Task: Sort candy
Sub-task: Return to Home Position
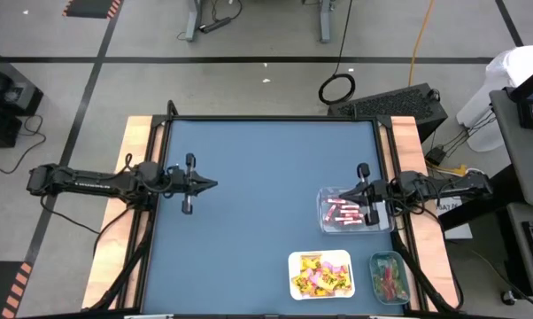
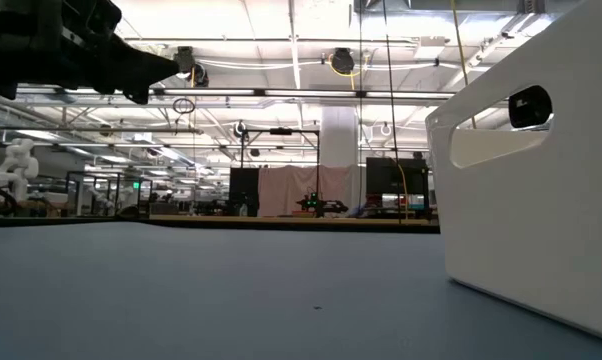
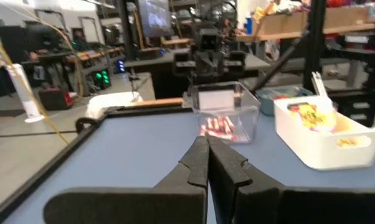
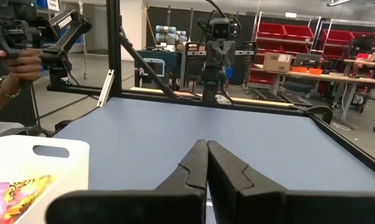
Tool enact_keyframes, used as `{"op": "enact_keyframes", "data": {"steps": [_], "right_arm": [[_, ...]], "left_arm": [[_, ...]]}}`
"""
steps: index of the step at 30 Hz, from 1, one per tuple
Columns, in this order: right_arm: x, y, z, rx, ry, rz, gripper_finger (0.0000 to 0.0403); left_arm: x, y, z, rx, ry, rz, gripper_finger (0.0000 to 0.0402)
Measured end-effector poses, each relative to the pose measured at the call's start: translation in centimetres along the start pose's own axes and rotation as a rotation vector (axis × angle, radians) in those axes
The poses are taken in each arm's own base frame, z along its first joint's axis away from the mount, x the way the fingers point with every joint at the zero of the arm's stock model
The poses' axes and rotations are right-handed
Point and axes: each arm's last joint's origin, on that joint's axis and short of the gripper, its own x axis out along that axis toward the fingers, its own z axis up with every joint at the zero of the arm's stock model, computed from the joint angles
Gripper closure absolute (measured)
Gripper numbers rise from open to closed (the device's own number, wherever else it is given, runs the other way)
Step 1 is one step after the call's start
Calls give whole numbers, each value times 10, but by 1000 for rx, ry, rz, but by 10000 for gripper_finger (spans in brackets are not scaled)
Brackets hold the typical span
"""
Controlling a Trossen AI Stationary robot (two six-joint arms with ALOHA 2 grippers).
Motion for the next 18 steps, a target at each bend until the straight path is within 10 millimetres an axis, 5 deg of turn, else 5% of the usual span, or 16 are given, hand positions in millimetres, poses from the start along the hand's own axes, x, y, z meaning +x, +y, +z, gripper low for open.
{"op": "enact_keyframes", "data": {"steps": [18], "right_arm": [[1, 0, -2, 44, 22, 3, 403]], "left_arm": [[-13, -2, -5, -4, 59, -42, 398]]}}
